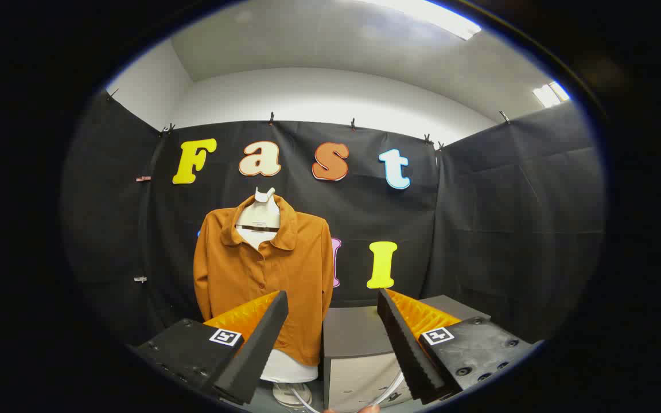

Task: Iron the clothes twice with a garment steamer, once on the left side and once on the right side.

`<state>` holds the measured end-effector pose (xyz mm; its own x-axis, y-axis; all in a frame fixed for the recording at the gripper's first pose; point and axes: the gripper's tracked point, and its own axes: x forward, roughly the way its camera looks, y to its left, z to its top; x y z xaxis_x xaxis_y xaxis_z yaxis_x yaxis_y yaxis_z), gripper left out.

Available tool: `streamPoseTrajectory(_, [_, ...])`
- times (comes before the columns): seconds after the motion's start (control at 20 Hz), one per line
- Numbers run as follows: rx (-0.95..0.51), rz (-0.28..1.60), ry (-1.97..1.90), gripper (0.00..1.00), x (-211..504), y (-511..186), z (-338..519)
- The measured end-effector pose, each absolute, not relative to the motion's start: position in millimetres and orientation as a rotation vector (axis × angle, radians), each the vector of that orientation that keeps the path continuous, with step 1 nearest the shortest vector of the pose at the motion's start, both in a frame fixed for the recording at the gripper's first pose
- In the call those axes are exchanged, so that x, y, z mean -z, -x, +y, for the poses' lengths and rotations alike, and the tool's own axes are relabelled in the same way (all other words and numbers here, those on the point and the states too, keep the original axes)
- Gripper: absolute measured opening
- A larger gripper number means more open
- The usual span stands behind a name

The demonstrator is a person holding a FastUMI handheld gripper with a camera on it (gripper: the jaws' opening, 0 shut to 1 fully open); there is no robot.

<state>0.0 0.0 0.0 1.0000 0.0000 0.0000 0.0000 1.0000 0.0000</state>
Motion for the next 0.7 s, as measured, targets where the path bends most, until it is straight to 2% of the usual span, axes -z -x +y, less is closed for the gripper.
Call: streamPoseTrajectory(0.7, [-0.017, 0.025, -0.001, 0.98, 7.9, 2.5, 3.7])
